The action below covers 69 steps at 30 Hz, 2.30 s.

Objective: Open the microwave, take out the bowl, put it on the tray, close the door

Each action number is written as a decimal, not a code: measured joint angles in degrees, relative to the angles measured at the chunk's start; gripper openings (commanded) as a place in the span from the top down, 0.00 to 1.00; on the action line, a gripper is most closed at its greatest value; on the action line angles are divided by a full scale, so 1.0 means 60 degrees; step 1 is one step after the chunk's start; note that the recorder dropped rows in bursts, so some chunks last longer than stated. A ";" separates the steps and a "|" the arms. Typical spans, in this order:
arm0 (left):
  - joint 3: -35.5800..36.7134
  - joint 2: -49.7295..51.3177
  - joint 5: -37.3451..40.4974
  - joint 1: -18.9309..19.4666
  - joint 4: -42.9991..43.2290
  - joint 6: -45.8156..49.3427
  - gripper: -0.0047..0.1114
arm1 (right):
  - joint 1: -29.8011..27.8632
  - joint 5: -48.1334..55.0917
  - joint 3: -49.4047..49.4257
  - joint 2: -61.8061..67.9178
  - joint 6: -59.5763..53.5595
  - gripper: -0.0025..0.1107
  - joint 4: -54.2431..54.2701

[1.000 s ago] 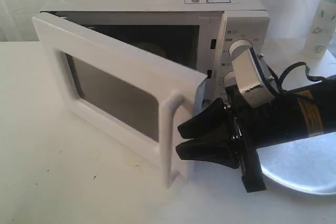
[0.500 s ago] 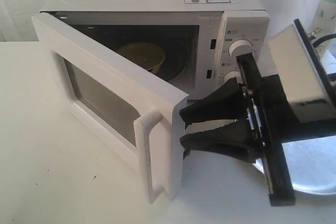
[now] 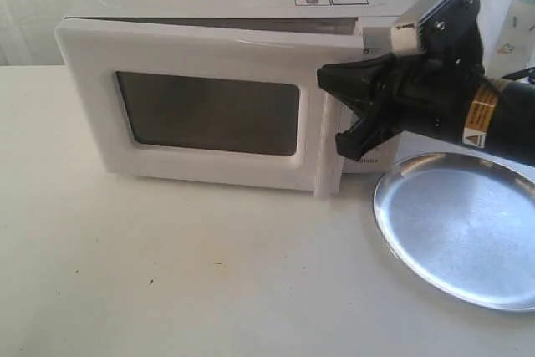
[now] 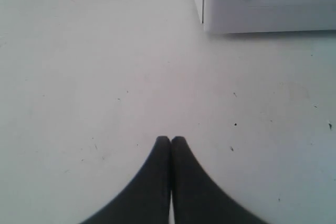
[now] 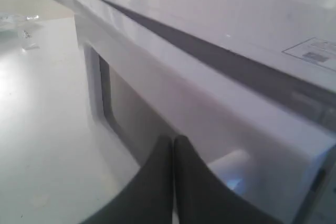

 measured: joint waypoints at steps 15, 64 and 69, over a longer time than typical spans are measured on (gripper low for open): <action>0.0000 0.0000 0.0000 0.0000 0.0000 0.0000 0.96 | 0.0066 0.0289 -0.0021 0.0258 -0.1623 0.98 0.1309; 0.0000 0.0000 0.0000 0.0000 0.0000 0.0000 0.96 | 0.0434 -0.3974 -0.0002 -0.2367 0.3015 0.98 -0.3775; 0.0000 0.0000 0.0000 0.0000 0.0000 0.0000 0.96 | 0.0434 -0.4185 -0.0021 -0.4189 0.3102 0.98 -0.3461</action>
